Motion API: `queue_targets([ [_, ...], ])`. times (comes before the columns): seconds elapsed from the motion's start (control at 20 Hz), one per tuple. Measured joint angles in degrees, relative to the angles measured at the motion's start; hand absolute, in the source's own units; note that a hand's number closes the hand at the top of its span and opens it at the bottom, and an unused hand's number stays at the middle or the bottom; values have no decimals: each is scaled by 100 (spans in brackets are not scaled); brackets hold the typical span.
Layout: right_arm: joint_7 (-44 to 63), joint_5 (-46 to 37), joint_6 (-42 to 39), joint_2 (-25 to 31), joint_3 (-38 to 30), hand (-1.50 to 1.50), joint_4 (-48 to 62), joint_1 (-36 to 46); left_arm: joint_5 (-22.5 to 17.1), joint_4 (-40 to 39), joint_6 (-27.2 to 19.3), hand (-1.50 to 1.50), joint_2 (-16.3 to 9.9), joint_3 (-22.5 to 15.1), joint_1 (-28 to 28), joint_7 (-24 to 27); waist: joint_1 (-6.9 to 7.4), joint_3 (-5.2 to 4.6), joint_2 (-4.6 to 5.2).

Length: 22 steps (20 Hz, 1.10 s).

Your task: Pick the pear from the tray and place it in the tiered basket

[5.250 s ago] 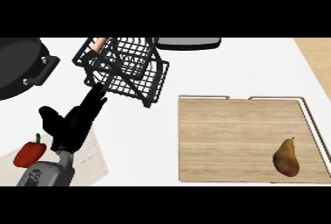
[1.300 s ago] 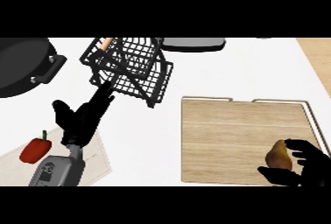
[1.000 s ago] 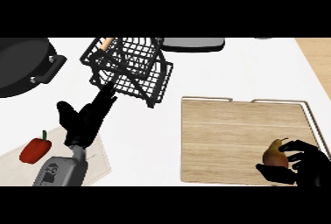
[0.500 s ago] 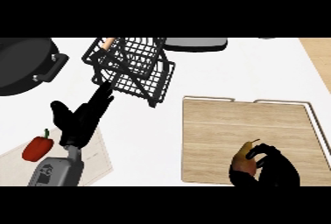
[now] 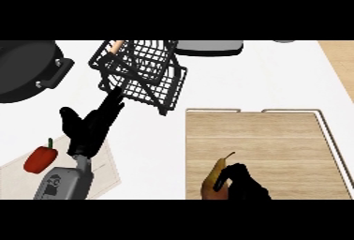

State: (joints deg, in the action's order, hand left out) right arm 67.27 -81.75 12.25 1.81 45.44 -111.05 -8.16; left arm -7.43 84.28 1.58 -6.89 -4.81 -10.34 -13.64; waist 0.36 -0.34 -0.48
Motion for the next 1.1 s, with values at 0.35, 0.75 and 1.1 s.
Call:
queue_targets([
  [0.35, 128, -954, -131, 360, 353, 150, -314, 749, 17, -42, 2, 0, -36, 37, 33, 17, -38, -2, -35],
  [0.75, 157, -1319, -631, 248, 386, 150, -798, 1611, 6, -61, 20, 0, -7, 17, -30, -19, 0, -10, -23],
  [1.1, 173, -1022, -1217, -23, 35, 150, -929, 2341, 21, -52, 58, 0, -4, -21, -100, -30, 140, -19, 24],
])
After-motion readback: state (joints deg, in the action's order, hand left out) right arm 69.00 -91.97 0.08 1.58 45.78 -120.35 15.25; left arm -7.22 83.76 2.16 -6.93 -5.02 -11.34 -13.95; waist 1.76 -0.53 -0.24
